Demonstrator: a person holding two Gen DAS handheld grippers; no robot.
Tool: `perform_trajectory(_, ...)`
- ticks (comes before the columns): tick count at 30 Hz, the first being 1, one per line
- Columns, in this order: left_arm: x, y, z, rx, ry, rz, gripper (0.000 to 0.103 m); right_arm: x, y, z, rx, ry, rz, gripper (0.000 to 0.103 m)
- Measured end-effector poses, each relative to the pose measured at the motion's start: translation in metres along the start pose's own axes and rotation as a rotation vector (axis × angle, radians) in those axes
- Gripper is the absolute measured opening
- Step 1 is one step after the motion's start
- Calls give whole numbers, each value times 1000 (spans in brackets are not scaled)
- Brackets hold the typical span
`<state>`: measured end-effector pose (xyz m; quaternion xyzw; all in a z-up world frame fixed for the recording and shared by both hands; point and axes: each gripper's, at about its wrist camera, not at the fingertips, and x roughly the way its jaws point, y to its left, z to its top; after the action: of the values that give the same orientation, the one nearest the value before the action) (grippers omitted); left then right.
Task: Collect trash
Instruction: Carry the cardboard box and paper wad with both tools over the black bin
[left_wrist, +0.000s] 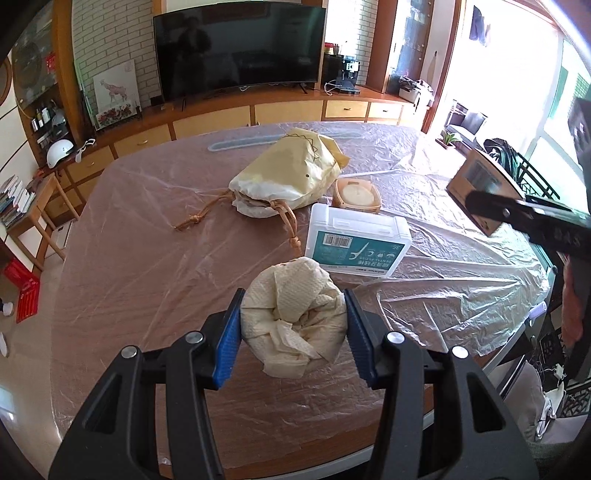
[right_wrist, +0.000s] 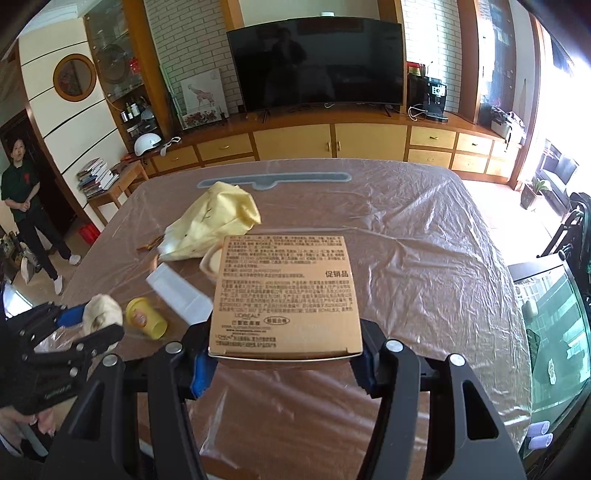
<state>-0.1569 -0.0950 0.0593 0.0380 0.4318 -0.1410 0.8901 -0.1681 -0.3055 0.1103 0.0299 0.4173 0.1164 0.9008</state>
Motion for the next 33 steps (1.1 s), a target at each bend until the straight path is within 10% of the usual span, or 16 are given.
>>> perform_trajectory(33,-14,-18,-49,70,42,-39,52,-45,47,-87,-84,89,91,58)
